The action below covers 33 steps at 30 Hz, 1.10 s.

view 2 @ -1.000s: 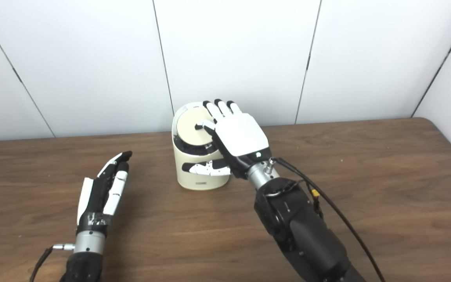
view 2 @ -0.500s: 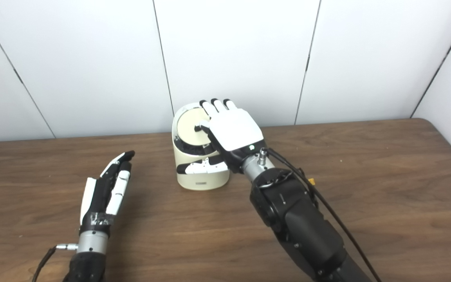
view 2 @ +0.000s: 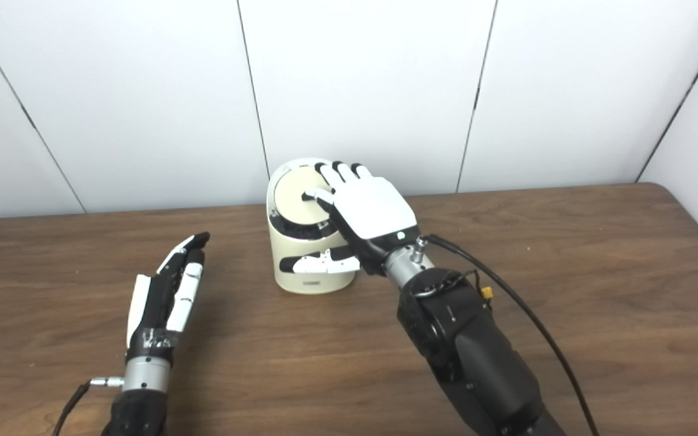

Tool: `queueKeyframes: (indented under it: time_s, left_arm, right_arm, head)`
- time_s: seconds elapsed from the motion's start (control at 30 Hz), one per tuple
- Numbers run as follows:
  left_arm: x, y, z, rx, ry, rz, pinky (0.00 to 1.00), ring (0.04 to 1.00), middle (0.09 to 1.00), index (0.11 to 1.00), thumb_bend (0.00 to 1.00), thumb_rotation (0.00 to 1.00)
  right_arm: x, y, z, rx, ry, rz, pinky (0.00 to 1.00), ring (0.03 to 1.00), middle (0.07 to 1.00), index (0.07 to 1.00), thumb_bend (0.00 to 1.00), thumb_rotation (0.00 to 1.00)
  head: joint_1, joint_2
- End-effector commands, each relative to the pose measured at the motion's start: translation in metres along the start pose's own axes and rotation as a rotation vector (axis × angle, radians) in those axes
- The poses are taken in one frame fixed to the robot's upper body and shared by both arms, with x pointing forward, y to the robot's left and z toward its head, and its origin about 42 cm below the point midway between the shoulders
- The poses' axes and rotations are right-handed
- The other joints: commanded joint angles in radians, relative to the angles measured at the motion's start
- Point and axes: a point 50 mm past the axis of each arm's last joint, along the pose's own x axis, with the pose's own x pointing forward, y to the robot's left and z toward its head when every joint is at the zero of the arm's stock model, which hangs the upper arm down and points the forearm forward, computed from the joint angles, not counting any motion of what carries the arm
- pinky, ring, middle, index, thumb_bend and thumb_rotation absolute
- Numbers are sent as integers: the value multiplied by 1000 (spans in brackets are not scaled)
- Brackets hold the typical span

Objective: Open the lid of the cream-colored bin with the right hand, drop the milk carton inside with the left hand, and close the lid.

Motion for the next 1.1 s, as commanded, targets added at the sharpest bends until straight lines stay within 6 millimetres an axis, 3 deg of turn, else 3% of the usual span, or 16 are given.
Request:
queueKeyframes:
  time_s: [0.0,0.17,0.4,0.6,0.73,0.83,0.93,1.07]
  left_arm:
    - [10,4,19,4,-76,31,832,874,888,888,503,1000]
    - [9,5,19,2,-78,32,819,871,883,887,488,999]
    - [7,11,18,-9,-67,28,808,875,882,893,497,970]
    - [0,19,17,18,-73,-4,818,863,873,899,480,961]
    - [-8,29,13,35,-47,-41,883,907,898,926,435,939]
    - [-16,38,8,17,-28,-49,869,918,920,942,434,948]
    - [-23,46,2,7,-11,-44,851,920,926,947,437,952]
    - [-35,52,-5,-30,22,-42,873,922,938,947,452,932]
  right_arm:
    - [3,-19,-2,34,6,-107,1000,1000,1000,990,585,945]
    - [-4,-26,-8,66,49,-180,1000,1000,1000,1000,551,953]
    - [-17,-16,-24,34,139,-185,1000,1000,1000,1000,566,985]
    - [-37,4,-40,128,202,-154,996,1000,1000,1000,552,949]
    - [-54,23,-48,199,240,-116,989,1000,1000,1000,556,944]
    - [-69,35,-51,385,243,-99,998,1000,1000,1000,566,933]
    - [-84,43,-48,568,238,-91,945,1000,1000,1000,573,949]
    - [-98,48,-44,675,240,-107,922,1000,1000,1000,548,988]
  head:
    - [1,0]
    - [11,1]
    - [13,4]
    - [18,10]
    - [16,16]
    - [13,21]
    - [9,25]
    - [8,30]
